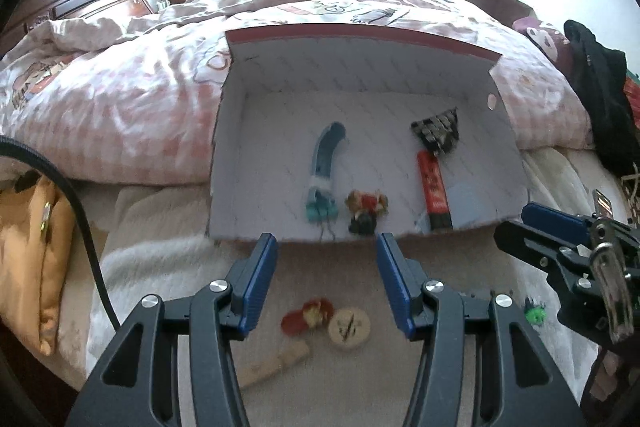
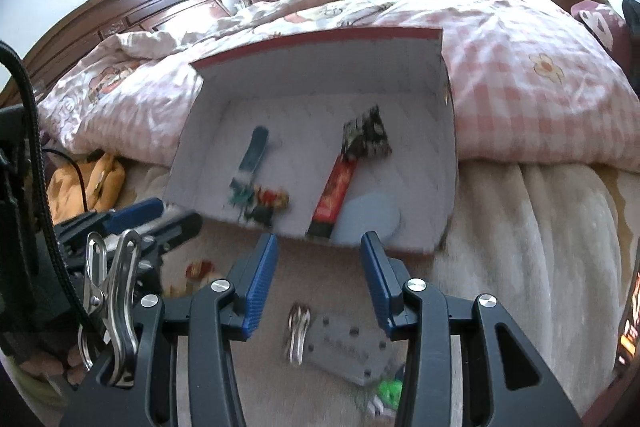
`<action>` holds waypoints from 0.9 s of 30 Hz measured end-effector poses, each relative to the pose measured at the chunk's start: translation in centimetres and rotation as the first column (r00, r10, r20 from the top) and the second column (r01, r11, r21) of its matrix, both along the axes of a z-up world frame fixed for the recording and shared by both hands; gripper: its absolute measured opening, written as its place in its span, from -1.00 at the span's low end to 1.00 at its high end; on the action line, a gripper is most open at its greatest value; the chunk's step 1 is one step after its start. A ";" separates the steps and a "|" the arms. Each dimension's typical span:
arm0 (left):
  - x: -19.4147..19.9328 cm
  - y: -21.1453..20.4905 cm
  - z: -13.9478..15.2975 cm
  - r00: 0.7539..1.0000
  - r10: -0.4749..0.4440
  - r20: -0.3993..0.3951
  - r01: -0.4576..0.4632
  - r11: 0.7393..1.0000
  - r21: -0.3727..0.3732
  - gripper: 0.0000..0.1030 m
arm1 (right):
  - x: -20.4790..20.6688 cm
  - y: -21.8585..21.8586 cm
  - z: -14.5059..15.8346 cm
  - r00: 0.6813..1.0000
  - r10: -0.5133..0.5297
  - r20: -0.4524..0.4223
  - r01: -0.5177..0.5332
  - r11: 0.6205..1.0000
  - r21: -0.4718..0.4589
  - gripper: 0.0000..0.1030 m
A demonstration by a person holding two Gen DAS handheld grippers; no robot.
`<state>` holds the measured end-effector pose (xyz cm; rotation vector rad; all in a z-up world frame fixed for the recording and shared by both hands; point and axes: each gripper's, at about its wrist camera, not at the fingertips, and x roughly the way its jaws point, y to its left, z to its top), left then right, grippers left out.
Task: Organize objects
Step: 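Withdraw both grippers from the box toward the remaining items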
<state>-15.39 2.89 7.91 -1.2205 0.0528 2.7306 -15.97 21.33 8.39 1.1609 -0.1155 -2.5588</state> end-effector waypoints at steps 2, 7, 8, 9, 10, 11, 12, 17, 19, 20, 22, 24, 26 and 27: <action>1.1 -0.4 -0.2 1.000 -0.001 0.006 0.001 1.000 0.002 0.01 | 1.1 0.2 -0.5 1.000 0.002 0.013 -0.002 1.000 0.007 -0.14; 2.9 -1.7 -1.4 0.999 0.017 0.037 -0.018 1.000 0.011 0.01 | 3.1 1.0 -1.6 0.999 -0.003 0.040 0.002 1.000 0.017 -0.14; 3.3 -2.1 -1.8 0.999 0.023 0.045 -0.023 1.000 0.014 0.02 | 3.3 1.2 -1.7 0.999 -0.004 0.045 0.003 1.000 0.016 -0.14; 3.6 -2.4 -2.2 0.998 0.028 0.053 -0.029 0.999 0.016 0.02 | 3.7 1.4 -2.0 0.999 -0.003 0.051 0.002 1.000 0.015 -0.14; 3.9 -2.6 -2.5 0.998 0.032 0.060 -0.033 0.999 0.017 0.02 | 4.0 1.5 -2.2 0.998 -0.003 0.057 0.002 1.000 0.016 -0.14; 4.2 -3.0 -3.0 0.997 0.038 0.071 -0.039 0.999 0.018 0.02 | 4.2 1.6 -2.4 0.998 -0.003 0.061 0.002 1.000 0.018 -0.14; 4.4 -3.2 -3.4 0.996 0.044 0.080 -0.046 0.999 0.019 0.02 | 4.5 1.7 -2.6 0.998 -0.003 0.065 0.002 1.000 0.021 -0.14; 4.9 -4.2 -5.1 0.990 0.064 0.129 -0.070 0.997 0.036 0.02 | 5.6 2.2 -3.7 0.996 -0.012 0.086 0.010 0.999 0.033 -0.14; 5.0 -4.3 -5.3 0.990 0.067 0.120 -0.072 0.997 0.035 0.02 | 5.9 2.3 -4.0 0.996 -0.010 0.093 0.007 0.999 0.036 -0.14; 5.0 -4.2 -5.3 0.991 0.063 0.115 -0.067 0.997 0.032 0.01 | 6.1 2.4 -4.2 0.996 -0.009 0.094 0.005 0.999 0.042 -0.13; 5.0 -3.9 -5.3 0.992 0.053 0.117 -0.058 0.998 0.038 0.02 | 6.3 2.6 -4.2 0.996 -0.005 0.088 0.001 0.999 0.045 -0.14; 5.1 -3.7 -5.2 0.993 0.033 0.116 -0.040 0.998 0.052 0.02 | 6.5 2.7 -4.2 0.996 -0.002 0.086 -0.002 0.999 0.048 -0.14; 5.3 -3.6 -5.1 0.994 0.023 0.111 -0.029 0.998 0.051 0.02 | 6.7 2.7 -4.1 0.996 0.000 0.085 -0.004 0.999 0.051 -0.13; 5.3 -3.6 -5.1 0.994 0.020 0.109 -0.026 0.998 0.049 0.02 | 6.8 2.7 -4.1 0.996 0.001 0.084 -0.005 0.999 0.053 -0.13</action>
